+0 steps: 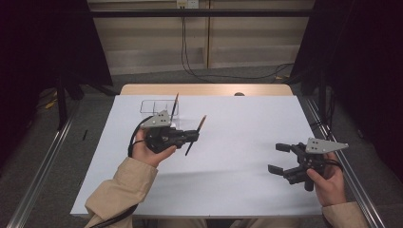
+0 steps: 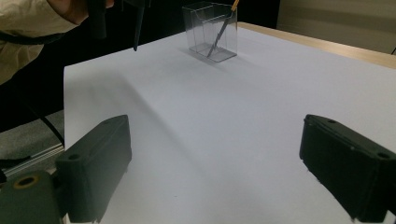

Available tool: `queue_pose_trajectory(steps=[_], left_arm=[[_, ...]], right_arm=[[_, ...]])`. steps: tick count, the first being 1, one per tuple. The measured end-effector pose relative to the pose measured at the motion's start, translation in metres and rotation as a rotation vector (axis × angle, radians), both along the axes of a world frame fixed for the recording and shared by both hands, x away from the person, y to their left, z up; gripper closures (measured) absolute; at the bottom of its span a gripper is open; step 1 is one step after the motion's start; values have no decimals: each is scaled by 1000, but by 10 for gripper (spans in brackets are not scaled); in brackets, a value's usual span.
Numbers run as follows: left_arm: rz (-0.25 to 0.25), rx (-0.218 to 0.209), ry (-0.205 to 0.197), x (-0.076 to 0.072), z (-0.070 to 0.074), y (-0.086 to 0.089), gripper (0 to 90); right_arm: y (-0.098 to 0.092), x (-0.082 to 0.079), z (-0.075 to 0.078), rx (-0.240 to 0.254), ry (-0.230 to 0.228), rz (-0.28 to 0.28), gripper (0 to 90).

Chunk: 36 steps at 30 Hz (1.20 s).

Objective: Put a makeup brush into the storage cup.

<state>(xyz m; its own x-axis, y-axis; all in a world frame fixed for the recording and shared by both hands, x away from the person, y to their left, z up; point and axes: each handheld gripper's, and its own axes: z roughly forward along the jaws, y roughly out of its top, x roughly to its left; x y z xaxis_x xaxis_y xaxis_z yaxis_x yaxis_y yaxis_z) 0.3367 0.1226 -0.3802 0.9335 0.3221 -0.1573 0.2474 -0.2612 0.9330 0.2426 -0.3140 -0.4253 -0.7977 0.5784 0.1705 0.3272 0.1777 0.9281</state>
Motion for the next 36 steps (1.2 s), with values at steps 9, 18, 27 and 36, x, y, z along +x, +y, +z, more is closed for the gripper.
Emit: queue_pose_trajectory(steps=[9,18,27,36], left_arm=[[74,-108,-8,2,-1,4,839],[112,-172,-15,5,-3,6,838],[149,-178,-27,12,0,12,838],[201,-184,-32,25,5,20,838]], right_arm=[[-1,0,0,3,-6,-1,90],[-3,-1,1,8,-9,-4,90],[-1,-1,1,11,-11,6,90],[-1,-1,2,17,-16,9,90]])
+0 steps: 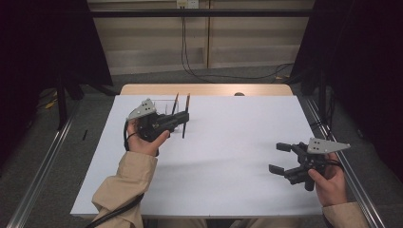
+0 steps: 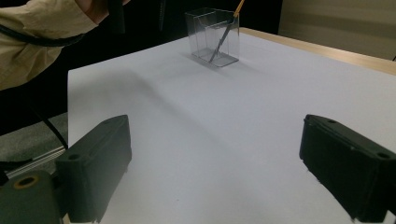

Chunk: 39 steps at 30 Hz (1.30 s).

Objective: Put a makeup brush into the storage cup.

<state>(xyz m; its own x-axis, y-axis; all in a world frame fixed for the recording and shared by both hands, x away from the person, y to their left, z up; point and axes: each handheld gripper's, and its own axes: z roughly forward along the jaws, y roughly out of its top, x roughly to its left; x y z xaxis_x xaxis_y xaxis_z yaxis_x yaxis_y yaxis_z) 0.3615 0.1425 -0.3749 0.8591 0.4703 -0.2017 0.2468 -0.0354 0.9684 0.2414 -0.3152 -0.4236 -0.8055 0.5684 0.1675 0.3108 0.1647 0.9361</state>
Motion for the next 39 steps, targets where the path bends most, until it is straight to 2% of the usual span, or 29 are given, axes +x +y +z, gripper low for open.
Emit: queue_pose_trajectory(steps=[6,19,26,32,39], left_arm=[[38,-18,-8,8,2,2,839],[116,-28,-11,25,5,7,838],[134,-27,-13,30,5,12,838],[161,-51,-27,35,5,17,838],[184,-44,-36,40,4,18,837]], right_arm=[[0,0,0,0,-3,5,90],[-1,0,0,0,-3,-8,91],[-4,-2,0,5,-6,-20,91],[-7,-3,0,11,-11,-33,91],[-8,-4,0,15,-10,-45,91]])
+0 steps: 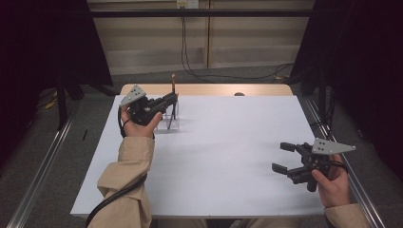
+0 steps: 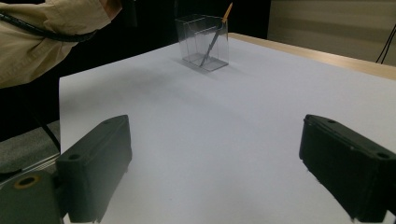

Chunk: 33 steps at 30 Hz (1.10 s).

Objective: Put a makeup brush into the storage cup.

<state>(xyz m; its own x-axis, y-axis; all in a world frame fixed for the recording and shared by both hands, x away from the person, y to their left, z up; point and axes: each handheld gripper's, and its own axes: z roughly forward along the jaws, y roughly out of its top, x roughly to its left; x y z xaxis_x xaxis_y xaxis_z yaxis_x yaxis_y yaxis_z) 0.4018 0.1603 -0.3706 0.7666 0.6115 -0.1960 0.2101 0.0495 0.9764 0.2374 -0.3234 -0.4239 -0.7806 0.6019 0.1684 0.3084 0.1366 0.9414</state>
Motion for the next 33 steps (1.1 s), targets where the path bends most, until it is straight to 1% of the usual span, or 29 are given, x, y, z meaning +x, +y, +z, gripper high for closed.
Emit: queue_pose_trajectory(steps=[4,7,10,11,12,14,15,16,18,19,20,22,26,27,29,30,32,33], left_arm=[[15,-2,-2,4,-1,1,838],[25,4,-6,8,-1,2,838],[33,3,-9,12,-2,2,838],[36,-5,-5,13,-3,2,838],[38,1,-11,15,-3,2,838],[46,-7,-10,17,-3,2,837],[51,-21,-9,18,-3,1,837],[52,-9,-13,20,-3,2,838],[55,-8,-16,22,-3,3,837],[51,2,-17,23,-3,3,837],[62,3,-18,24,-3,2,837],[67,-2,-16,26,-4,3,837],[79,13,-12,31,-8,2,837],[82,5,-9,32,-10,3,837],[90,8,-8,35,-11,4,837],[93,3,-5,36,-12,4,837],[96,15,-9,37,-12,4,837],[98,9,-12,38,-13,4,837]], right_arm=[[0,0,0,5,3,0,91],[0,0,-1,3,2,-2,91],[0,0,-1,5,2,0,91],[0,0,-1,5,1,-2,91],[-1,-1,-1,6,2,0,91],[-1,-1,-1,6,1,-3,91],[-1,-1,-1,6,2,-1,91],[-1,-1,-1,7,2,-3,91],[-2,-1,-2,6,4,-1,91],[-2,-1,-2,7,6,-1,91],[-2,-1,-2,7,6,-3,91],[-2,-1,-3,8,8,0,91],[-1,-1,-4,8,10,0,91],[-1,0,-4,9,10,3,91],[-1,0,-4,6,7,3,91],[-1,0,-4,7,8,3,91],[0,0,-4,10,5,6,91],[0,0,-4,9,6,6,91]])
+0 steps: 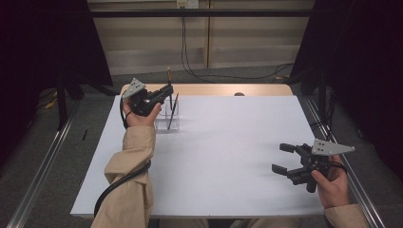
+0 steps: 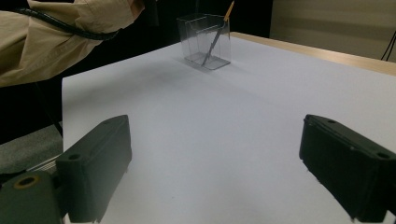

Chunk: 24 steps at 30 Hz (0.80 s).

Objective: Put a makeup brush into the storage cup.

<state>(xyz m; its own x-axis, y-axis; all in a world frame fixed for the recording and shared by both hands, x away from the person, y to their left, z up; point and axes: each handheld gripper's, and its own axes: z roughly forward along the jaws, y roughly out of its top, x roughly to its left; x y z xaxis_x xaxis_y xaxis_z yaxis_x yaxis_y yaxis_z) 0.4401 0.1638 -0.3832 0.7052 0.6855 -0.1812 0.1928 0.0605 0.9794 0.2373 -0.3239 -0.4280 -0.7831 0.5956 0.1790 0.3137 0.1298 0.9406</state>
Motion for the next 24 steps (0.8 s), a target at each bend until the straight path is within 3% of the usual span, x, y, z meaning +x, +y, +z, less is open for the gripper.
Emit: queue_pose_trajectory(steps=[4,8,9,15,24], left_arm=[[13,-5,3,3,-2,0,837],[12,21,5,7,-4,-2,837],[16,-1,9,7,-5,-4,837],[26,-6,20,10,-10,-8,837],[35,15,20,12,-15,-12,837]], right_arm=[[0,0,-1,-2,5,2,91],[-2,0,-1,1,4,0,91],[-2,0,-1,2,1,-1,91],[-3,0,0,4,1,-1,91],[-3,-1,0,7,-2,1,91]])
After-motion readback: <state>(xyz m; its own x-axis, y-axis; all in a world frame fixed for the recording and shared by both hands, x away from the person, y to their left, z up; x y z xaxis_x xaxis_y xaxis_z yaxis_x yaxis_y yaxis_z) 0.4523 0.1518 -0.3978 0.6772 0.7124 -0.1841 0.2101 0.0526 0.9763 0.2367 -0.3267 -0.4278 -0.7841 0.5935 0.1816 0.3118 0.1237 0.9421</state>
